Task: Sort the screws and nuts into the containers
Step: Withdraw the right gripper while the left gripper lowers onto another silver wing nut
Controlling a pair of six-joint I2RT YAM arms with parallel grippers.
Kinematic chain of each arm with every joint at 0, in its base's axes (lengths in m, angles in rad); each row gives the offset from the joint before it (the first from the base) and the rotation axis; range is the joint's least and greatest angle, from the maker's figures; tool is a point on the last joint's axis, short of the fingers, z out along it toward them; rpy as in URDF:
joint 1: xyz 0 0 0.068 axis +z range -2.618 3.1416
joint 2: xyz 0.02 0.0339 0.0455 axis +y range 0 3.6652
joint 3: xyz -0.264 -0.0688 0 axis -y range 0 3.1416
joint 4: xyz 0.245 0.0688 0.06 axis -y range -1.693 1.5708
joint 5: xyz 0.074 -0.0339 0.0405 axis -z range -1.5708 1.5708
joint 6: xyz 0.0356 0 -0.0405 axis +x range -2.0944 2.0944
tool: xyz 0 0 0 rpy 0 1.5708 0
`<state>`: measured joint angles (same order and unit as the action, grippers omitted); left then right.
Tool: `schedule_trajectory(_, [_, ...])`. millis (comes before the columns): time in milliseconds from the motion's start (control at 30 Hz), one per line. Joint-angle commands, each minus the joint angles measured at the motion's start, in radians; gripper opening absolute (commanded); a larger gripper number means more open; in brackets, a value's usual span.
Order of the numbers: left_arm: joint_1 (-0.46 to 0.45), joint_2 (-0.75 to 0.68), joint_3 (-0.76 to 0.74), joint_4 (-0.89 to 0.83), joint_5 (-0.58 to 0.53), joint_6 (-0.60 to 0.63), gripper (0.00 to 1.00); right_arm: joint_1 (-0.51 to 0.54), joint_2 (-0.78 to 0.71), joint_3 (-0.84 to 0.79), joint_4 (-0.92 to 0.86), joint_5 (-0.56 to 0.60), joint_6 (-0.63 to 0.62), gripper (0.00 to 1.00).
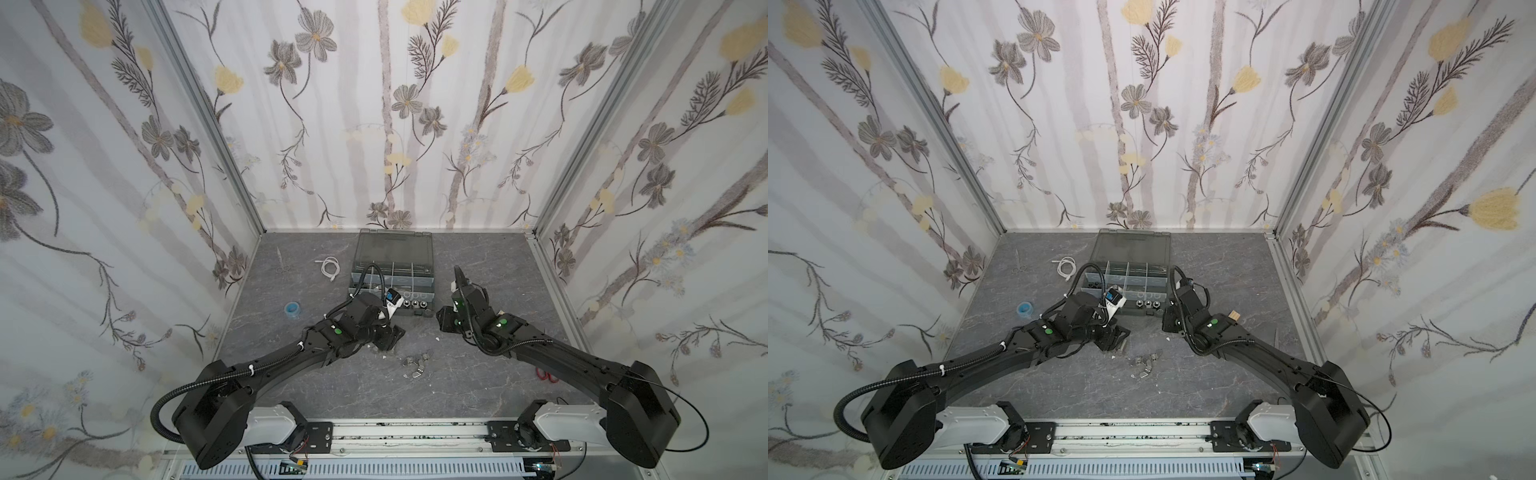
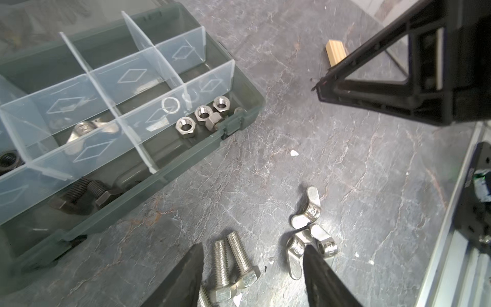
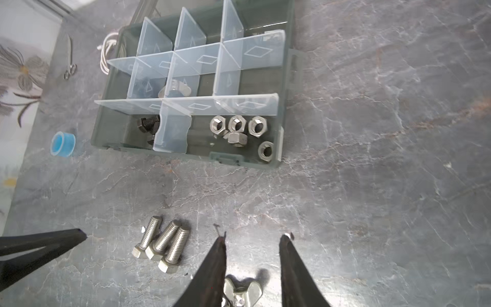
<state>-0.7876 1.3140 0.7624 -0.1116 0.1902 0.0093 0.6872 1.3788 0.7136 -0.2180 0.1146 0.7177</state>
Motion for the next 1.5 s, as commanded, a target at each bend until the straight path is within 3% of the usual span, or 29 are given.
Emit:
schedule_trajectory(0, [-0.044,0.048,0.043,-0.043,-0.055,0.138,0.62,0.001,-0.089,-0.109,0.070,0.042,0.124,0.35])
schedule_trajectory(300, [-0.177,0.258,0.185,-0.223,-0.186,0.308,0.62,-0.001,-0.292,-0.277,0.042,0.099,0.219,0.36])
schedule_trajectory(833, [-0.252,0.451,0.310,-0.357,-0.218,0.342,0.57,0.000,-0.341,-0.325,0.040,0.107,0.256,0.37])
schedule_trajectory(1233, [-0.265,0.509,0.348,-0.378,-0.234,0.340,0.44,0.000,-0.388,-0.380,0.052,0.115,0.292,0.37])
schedule_trajectory(1467, [-0.270,0.530,0.365,-0.382,-0.235,0.339,0.28,0.001,-0.433,-0.407,0.037,0.128,0.304,0.37])
